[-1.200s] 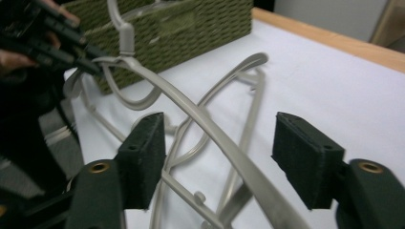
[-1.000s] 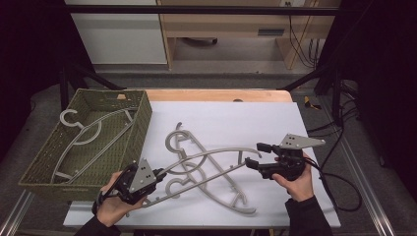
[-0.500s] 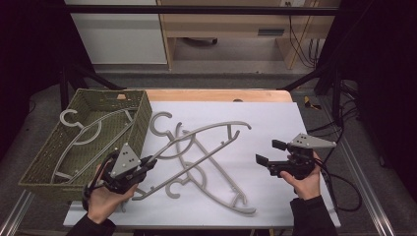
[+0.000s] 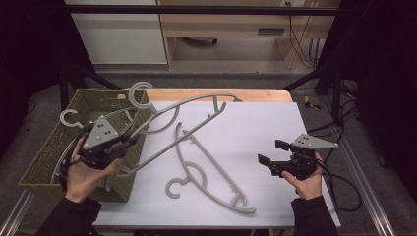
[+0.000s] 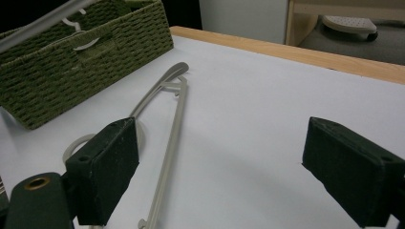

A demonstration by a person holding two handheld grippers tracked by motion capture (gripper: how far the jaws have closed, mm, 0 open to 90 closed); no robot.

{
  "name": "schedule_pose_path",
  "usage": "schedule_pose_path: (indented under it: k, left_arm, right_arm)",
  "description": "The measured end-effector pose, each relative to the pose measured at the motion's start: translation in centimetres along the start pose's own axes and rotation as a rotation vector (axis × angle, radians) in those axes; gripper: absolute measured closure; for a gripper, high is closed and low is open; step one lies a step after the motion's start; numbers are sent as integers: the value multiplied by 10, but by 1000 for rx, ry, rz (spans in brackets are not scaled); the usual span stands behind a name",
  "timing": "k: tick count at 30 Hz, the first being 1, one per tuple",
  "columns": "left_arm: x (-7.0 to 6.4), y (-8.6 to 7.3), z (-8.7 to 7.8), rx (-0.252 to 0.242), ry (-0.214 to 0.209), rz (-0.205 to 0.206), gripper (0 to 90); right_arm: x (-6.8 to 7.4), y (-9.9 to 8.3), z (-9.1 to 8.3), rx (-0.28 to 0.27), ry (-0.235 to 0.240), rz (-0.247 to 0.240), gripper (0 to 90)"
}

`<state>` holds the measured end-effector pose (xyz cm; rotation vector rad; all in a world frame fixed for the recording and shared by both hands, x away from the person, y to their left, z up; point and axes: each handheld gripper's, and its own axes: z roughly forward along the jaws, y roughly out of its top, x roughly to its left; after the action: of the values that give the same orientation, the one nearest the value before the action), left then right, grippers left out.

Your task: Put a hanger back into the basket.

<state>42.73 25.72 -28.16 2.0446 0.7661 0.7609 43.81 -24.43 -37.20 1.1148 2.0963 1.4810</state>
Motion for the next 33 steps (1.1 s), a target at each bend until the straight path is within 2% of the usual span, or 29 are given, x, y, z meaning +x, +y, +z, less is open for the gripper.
schedule_pose_path:
  k: [3, 8, 12, 16, 17, 21, 33]
  left_arm:
    - [15, 0, -5, 0, 24, -10, 814]
    - [39, -1, -13, 13, 68, -1, 814]
    - [59, -7, -17, 25, 103, -17, 814]
    - [79, -19, -19, 36, 130, -54, 814]
    - [85, -22, -19, 37, 133, -50, 814]
    - [101, -36, -20, 75, 162, -85, 814]
    - [134, -77, -25, 132, 212, -132, 813]
  right_arm:
    - [0, 0, 0, 4, 1, -6, 122]
    - [0, 0, 0, 5, -5, -5, 120]
    - [0, 0, 1, 5, -4, -3, 117]
    - [0, 0, 0, 4, -3, -4, 113]
    - [0, 0, 1, 3, -5, -2, 112]
    - [0, 0, 2, 6, -7, -6, 111]
    - [1, -1, 4, 20, -7, -8, 109]
